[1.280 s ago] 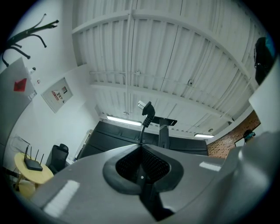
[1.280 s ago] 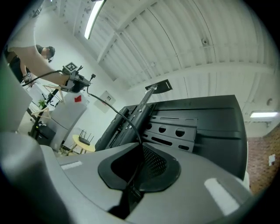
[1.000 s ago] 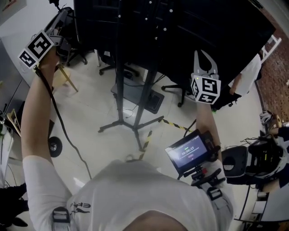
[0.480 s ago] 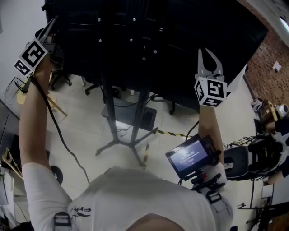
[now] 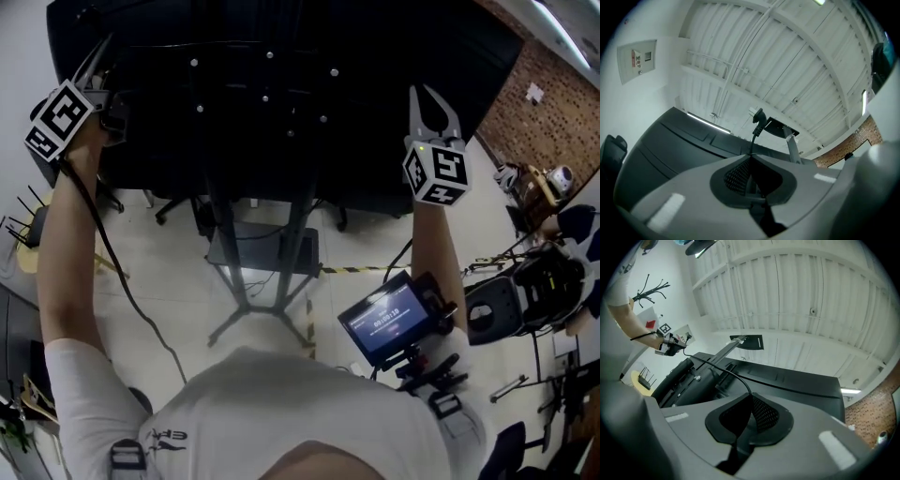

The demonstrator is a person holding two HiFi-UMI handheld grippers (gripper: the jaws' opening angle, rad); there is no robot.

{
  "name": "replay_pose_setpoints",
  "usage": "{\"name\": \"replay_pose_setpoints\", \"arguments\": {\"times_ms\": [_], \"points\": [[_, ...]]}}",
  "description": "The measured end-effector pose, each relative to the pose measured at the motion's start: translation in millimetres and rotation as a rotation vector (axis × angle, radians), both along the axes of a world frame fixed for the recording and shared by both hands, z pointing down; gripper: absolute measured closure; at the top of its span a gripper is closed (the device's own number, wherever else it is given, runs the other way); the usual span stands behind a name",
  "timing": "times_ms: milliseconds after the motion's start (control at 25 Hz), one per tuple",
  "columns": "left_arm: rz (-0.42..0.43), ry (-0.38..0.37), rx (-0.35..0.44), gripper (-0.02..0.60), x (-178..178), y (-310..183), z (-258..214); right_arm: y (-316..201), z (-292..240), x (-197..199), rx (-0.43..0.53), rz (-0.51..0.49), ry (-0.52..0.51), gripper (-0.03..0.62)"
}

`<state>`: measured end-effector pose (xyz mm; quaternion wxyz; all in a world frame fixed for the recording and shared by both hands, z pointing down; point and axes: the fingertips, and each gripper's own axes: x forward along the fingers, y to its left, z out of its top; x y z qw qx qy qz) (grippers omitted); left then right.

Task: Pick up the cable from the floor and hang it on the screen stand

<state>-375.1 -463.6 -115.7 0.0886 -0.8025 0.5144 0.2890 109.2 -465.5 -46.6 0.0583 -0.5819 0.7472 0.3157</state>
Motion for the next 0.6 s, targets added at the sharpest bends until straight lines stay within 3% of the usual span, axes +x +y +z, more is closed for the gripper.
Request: {"name": "replay_pose_setpoints", "arguments": {"times_ms": [280,600], "points": [[0.020,0.002,0.026,0.575,-5,-21,-17,-10,-22,-4,0.001,0.038,-0.013,0.565],[-0.033,-0.013,0.033,0.574,-23,-34,-22,-27,-34,-22,-0.033,0.085,0.045,0.565]]}}
